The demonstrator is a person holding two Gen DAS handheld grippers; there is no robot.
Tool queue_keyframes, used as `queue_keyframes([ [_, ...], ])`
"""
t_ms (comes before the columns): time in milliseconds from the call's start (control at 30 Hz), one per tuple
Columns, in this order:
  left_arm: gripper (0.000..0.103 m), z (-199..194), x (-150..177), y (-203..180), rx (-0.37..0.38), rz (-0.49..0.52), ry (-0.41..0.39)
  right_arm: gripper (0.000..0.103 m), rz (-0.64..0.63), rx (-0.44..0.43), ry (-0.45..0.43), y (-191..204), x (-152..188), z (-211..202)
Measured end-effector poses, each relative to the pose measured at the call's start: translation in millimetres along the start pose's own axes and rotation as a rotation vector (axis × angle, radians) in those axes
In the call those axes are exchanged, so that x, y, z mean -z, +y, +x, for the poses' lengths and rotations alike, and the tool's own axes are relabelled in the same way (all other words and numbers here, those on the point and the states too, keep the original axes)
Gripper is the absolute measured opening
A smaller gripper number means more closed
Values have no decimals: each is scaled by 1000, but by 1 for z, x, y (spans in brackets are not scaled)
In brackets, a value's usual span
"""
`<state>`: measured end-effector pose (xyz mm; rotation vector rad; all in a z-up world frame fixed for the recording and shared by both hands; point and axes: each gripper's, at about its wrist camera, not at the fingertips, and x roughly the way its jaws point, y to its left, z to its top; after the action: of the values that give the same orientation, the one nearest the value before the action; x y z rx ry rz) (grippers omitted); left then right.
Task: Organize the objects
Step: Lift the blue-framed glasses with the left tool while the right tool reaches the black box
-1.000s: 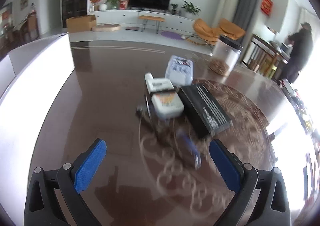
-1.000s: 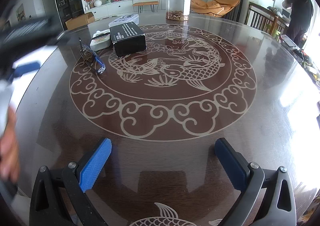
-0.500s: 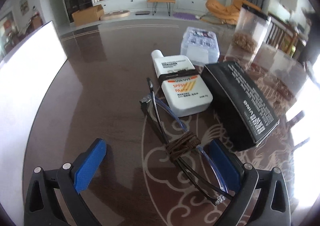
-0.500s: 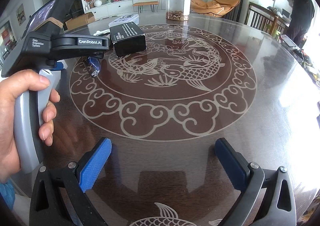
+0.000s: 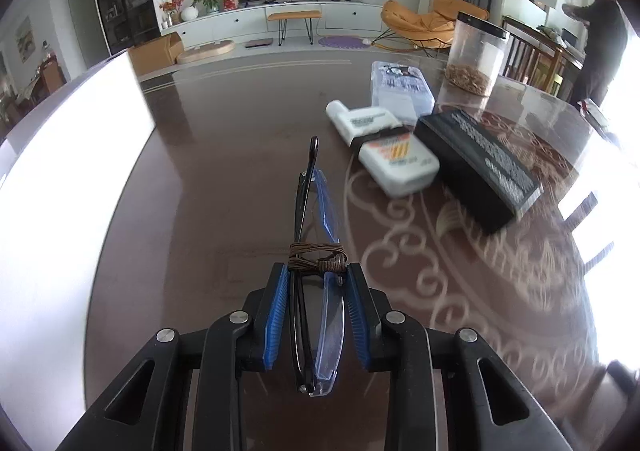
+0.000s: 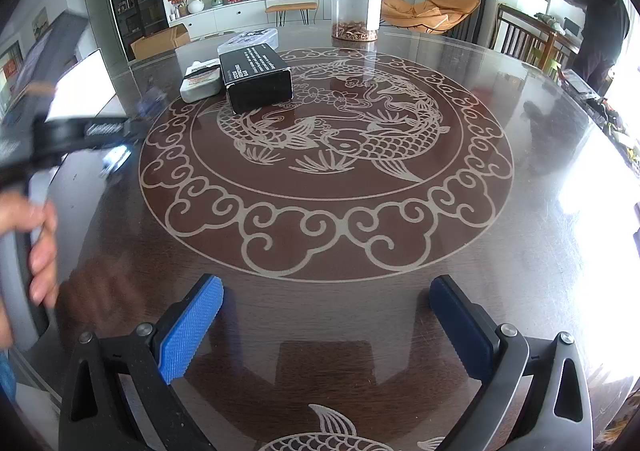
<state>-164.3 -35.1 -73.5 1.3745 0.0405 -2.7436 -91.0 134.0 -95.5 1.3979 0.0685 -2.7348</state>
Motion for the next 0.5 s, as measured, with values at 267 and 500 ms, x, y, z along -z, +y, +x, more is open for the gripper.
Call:
queue_keyframes([
  [267,61,-16,24,10,-33,17,-12,103,1,0,0,0,0,0],
  [500,103,-4,23,15,-7,-11,47,103,0,0,0,0,0,0],
])
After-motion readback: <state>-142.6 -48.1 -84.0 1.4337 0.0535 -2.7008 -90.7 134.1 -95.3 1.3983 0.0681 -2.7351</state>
